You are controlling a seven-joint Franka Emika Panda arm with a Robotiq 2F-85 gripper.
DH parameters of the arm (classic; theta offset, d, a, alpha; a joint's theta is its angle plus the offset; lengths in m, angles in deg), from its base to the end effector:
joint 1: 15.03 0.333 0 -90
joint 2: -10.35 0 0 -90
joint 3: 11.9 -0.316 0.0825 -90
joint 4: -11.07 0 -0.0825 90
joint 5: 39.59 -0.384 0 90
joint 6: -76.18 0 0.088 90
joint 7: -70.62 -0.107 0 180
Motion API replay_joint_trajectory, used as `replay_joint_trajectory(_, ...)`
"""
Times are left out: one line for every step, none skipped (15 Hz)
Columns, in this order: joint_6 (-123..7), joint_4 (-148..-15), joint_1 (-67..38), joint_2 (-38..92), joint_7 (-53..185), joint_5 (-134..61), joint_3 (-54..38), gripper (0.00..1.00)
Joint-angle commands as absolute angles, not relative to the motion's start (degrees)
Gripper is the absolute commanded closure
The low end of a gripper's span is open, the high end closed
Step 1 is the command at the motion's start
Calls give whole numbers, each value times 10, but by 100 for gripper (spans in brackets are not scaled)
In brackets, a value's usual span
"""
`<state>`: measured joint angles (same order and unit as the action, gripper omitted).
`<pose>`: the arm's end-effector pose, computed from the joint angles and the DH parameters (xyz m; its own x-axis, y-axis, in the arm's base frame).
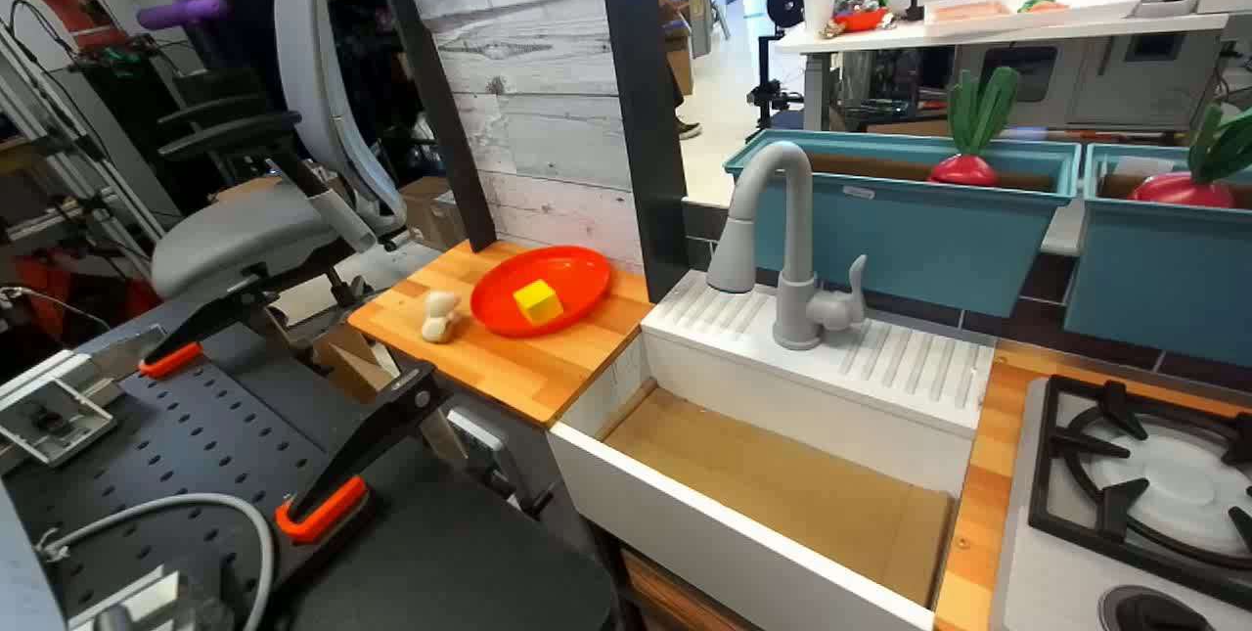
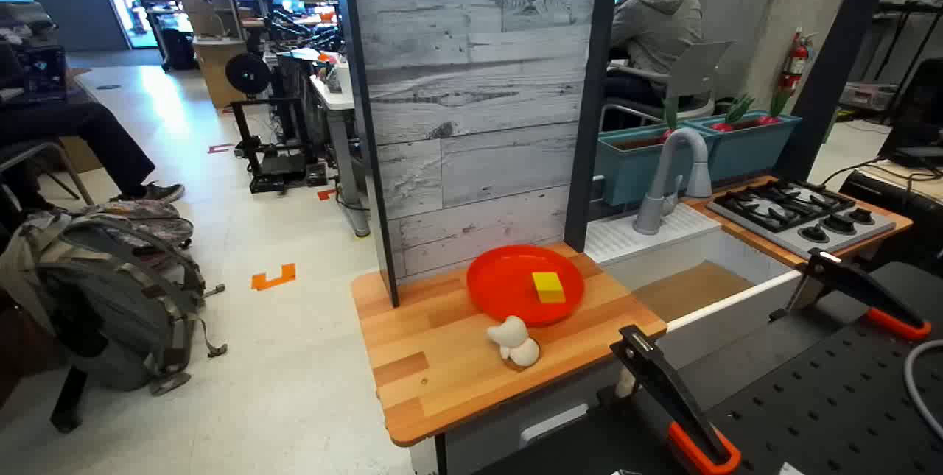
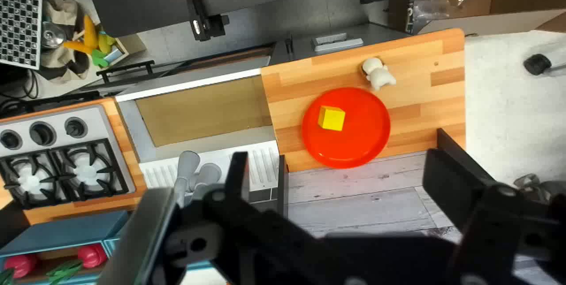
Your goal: Remove the block from the plate
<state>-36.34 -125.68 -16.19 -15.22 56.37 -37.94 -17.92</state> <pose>0.4152 0.0361 0.4860 0.9863 -0.1608 0.0377 -0.1630 -0.9845 0.0648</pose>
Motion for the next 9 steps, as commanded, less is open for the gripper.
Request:
replay_joint_trajectory(-362,-1255,-158,-152,562,-378,-176,0)
replay_joint_trajectory(-362,-1255,-158,-152,562,-378,-176,0)
replay_joint_trajectory(-362,-1255,-158,-152,562,-378,-176,0)
replay_joint_trajectory(-362,-1255,-158,-152,562,-378,-176,0)
replay_joint_trajectory(-362,-1255,-158,-152,562,-378,-176,0)
replay_joint_trajectory(-362,-1255,-158,-152,562,-378,-176,0)
replay_joint_trajectory(-362,-1255,-158,-152,562,-378,-176,0)
replay_joint_trajectory(-362,-1255,-158,-152,562,-378,-176,0)
replay_joint_trajectory(-375,-1255,-158,-141,557,-376,-178,0)
